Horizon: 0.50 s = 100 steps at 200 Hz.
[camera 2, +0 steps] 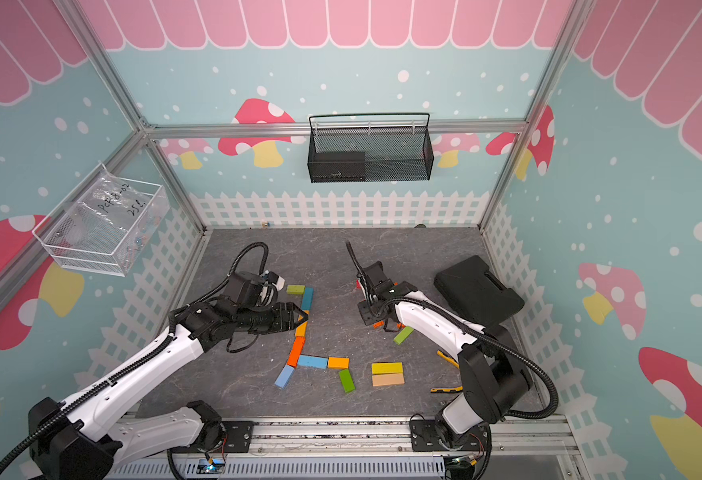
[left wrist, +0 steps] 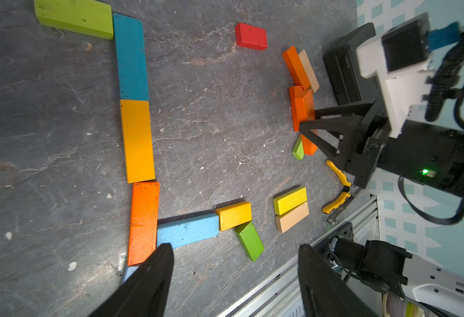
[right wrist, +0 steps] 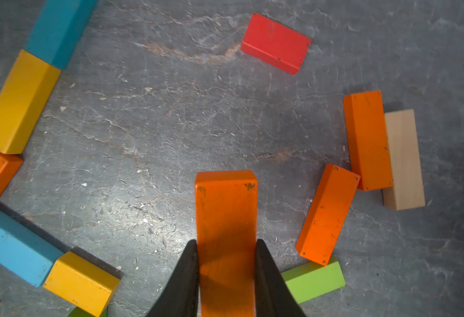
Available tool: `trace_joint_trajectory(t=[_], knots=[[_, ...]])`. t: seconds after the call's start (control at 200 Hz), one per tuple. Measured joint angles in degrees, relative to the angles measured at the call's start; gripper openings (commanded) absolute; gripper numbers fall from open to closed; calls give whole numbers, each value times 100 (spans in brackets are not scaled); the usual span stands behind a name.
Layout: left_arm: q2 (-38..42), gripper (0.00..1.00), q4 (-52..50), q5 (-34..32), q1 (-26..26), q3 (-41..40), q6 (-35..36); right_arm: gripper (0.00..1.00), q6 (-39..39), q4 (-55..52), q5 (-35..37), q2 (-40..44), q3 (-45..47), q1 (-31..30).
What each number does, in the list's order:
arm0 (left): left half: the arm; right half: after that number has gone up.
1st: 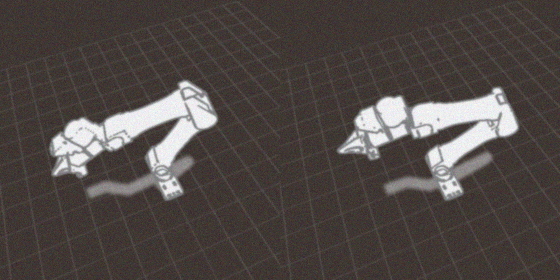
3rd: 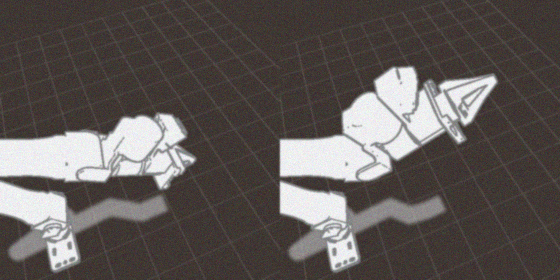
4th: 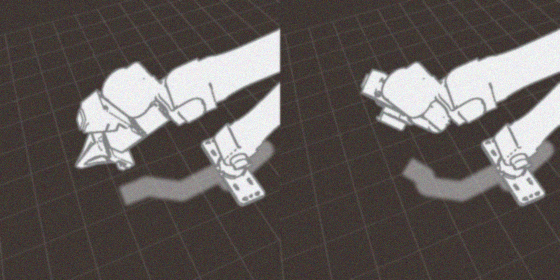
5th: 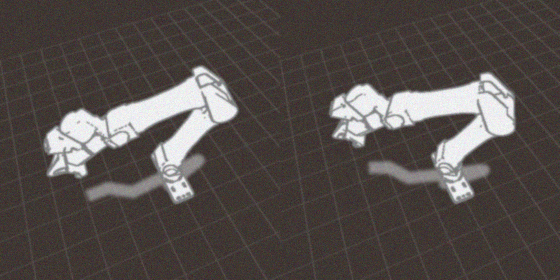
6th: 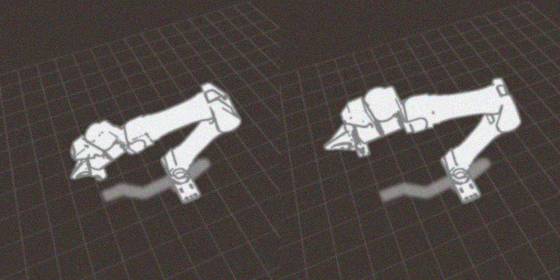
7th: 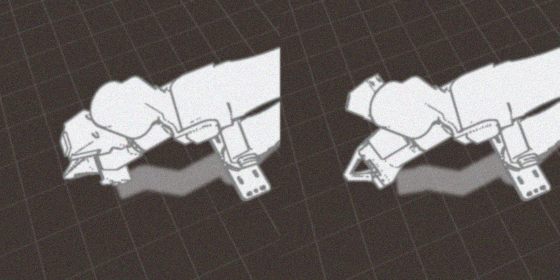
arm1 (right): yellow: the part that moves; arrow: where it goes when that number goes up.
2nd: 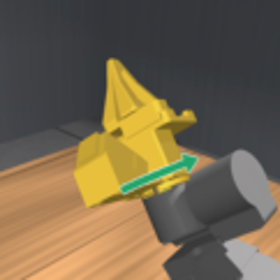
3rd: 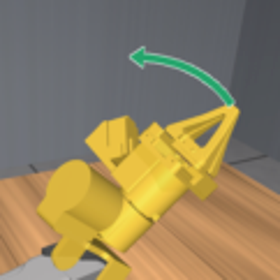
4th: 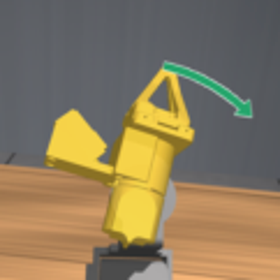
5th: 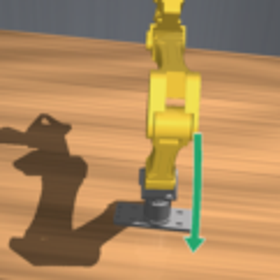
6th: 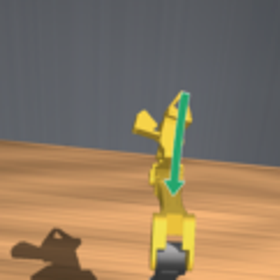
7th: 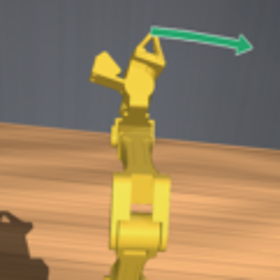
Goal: Assemble a giraffe with building blocks
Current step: Assemble the building block at the center of the board.
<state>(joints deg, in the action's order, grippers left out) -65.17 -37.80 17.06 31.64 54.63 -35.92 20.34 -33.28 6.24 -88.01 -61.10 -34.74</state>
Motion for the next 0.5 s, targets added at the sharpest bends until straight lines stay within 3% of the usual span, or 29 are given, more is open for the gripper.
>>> trace_joint_trajectory(t=[0.5], knots=[[-192, 74, 297, 55, 0, 2, -31, 16, 444, 579, 13, -1641, -356, 439]])
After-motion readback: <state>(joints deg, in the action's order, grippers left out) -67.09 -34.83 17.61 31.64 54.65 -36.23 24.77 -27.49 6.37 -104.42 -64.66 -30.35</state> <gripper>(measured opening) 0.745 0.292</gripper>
